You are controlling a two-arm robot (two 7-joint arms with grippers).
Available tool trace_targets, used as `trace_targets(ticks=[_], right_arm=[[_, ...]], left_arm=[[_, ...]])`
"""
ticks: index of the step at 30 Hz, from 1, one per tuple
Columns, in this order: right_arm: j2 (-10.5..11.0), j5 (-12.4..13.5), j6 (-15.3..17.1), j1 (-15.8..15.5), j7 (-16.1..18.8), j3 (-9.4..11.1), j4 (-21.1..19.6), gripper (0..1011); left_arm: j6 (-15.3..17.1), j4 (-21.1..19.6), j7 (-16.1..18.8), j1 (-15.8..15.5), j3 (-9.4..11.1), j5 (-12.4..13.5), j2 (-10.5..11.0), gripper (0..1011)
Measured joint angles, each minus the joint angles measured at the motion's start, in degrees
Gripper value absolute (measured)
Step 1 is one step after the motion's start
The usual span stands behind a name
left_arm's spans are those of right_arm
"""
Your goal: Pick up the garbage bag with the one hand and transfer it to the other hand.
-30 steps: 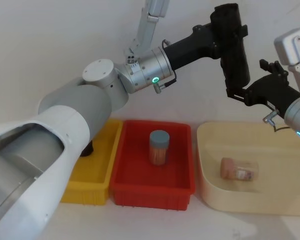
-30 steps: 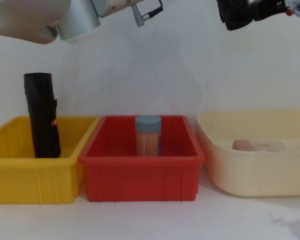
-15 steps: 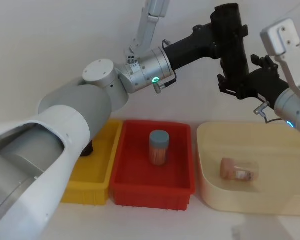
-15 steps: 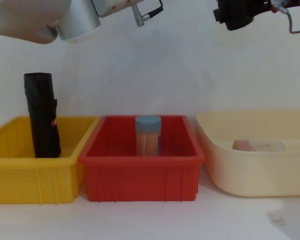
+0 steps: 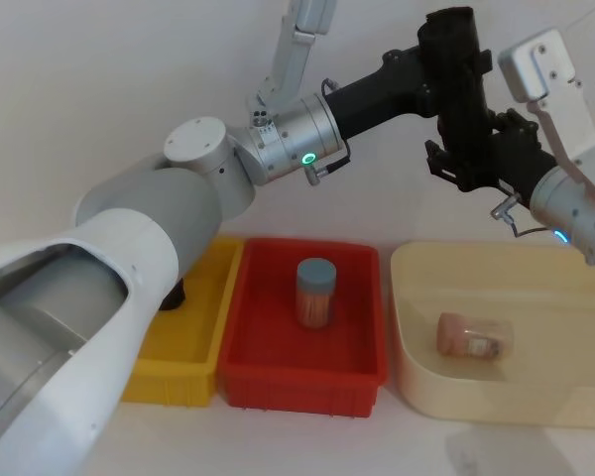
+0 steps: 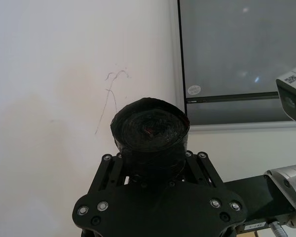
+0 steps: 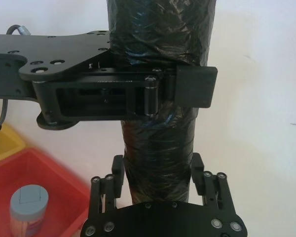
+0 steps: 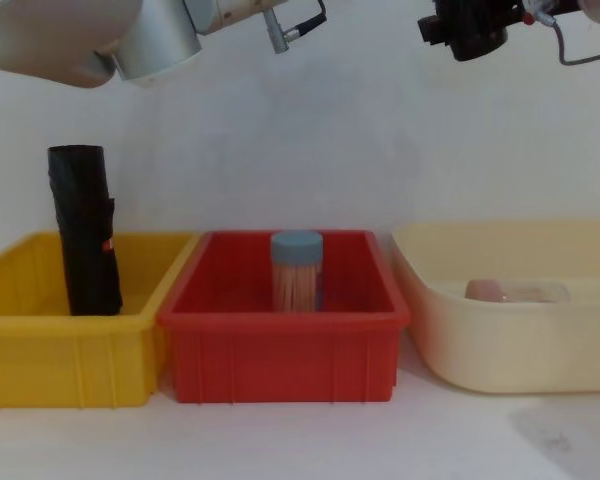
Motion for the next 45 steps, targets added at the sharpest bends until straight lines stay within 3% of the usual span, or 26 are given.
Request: trace_targets(ticks=[8,24,27,31,33,38,45], right_arm=[[-0.3,-0.2,0.2,0.6,0.1,-0.2,0.6,589],[-0.6,-0.3,0.2,0.9,0.1,-0.3,1.1,553],[-0.6,-0.4,0.3,0.9,0.1,-0.3,1.1,553],[-0.6,-0.4,0.3,0.9,0.1,-0.3,1.2,553],[-0.6,-0.4,0.3,0.9,0.1,-0.3,1.2,553],[-0.6,-0.5,0.4,0.8,-0.1,0.0,1.1,553],[-0.7,-0.8,1.1,-0.2,-2.0,1.6,0.4,553]], left_arm=[[0.0,0.0,0.0,0.0,0.0,0.0,0.0,445],[0.0,0.0,0.0,0.0,0.0,0.0,0.0,454],[0.0,0.0,0.0,0.0,0.0,0.0,0.0,509],[0.0,0.0,0.0,0.0,0.0,0.0,0.0,664],[0.0,0.0,0.0,0.0,0.0,0.0,0.0,684],[0.0,0.0,0.0,0.0,0.0,0.0,0.0,870],[0.0,0.0,0.0,0.0,0.0,0.0,0.0,1002]])
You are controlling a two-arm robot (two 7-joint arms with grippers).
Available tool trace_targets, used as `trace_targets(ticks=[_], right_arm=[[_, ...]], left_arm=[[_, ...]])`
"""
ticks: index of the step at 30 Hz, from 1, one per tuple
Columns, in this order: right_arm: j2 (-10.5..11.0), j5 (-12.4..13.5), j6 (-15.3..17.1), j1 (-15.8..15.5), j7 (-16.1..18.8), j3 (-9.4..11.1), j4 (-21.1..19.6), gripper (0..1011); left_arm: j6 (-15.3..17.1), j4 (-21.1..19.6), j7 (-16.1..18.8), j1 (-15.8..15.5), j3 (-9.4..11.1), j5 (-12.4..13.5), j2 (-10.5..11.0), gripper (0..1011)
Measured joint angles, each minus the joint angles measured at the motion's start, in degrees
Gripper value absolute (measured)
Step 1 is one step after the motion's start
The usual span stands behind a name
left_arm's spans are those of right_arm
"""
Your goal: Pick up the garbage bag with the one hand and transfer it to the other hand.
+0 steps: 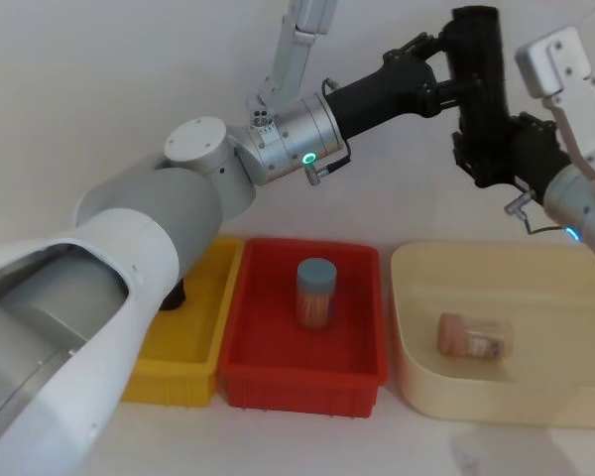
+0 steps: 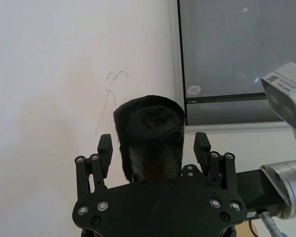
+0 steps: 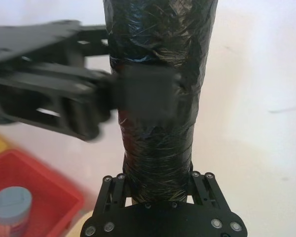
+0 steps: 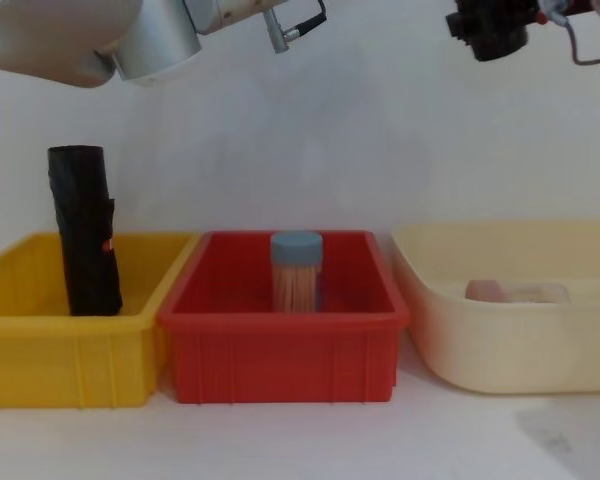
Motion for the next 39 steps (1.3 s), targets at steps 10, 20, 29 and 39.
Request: trace_targets(ticks=[10,20,29,39], right_arm=[[-0.3,-0.1,1.8,-2.1,-3.8,3.6,-0.8,553],[-1.2,0.0,3.7,-4.4,-8.5,8.3,-0.7,677],[-1.7,0.3,4.6,-5.8,-11.1,11.3,-0.1,921],[-2.0,0.5,5.0,-6.4,-12.3,12.6,0.1,1002]], left_arm=[[0.0,0.0,0.0,0.0,0.0,0.0,0.0,1002],[0.0,0.0,0.0,0.0,0.0,0.0,0.0,1001],[0.0,0.0,0.0,0.0,0.0,0.0,0.0,1002],[0.0,0.0,0.0,0.0,0.0,0.0,0.0,1002]])
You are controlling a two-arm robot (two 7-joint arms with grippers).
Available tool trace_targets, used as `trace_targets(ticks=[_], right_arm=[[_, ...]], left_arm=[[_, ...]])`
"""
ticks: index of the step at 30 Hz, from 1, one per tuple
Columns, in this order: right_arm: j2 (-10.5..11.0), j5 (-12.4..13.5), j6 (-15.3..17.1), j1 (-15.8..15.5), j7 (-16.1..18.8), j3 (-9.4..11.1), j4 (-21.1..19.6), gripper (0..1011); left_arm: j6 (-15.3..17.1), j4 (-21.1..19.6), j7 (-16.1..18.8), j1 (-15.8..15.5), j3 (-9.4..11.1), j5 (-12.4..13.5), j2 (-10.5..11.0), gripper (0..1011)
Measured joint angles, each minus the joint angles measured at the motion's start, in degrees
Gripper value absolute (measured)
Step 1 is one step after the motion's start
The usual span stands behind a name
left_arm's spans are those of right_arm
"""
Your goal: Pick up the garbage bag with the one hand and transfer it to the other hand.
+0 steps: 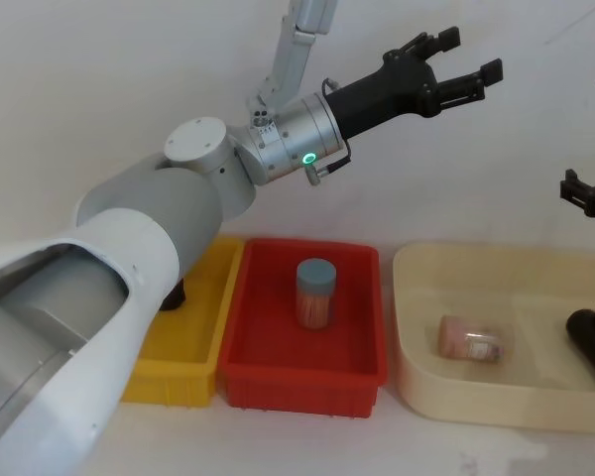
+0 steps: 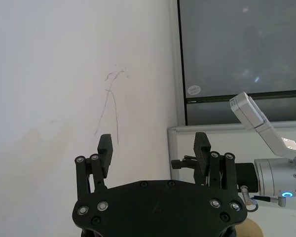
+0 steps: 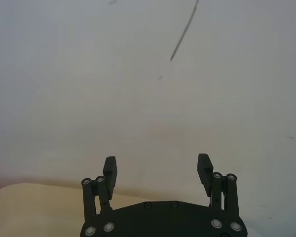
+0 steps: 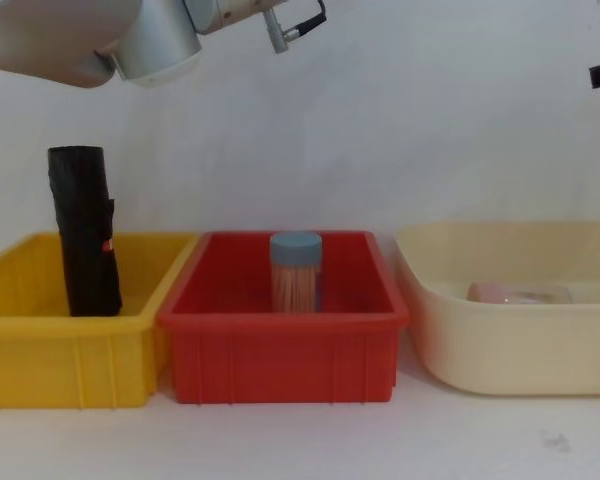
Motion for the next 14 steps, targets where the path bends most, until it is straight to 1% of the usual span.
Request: trace_targets(ticks=[14], right_arm=[[-0.1,0.1,0.2,-0.3,-0.6,0.7,0.1,1002]], left_arm=[[0.0,0.0,0.0,0.0,0.0,0.0,0.0,1002]])
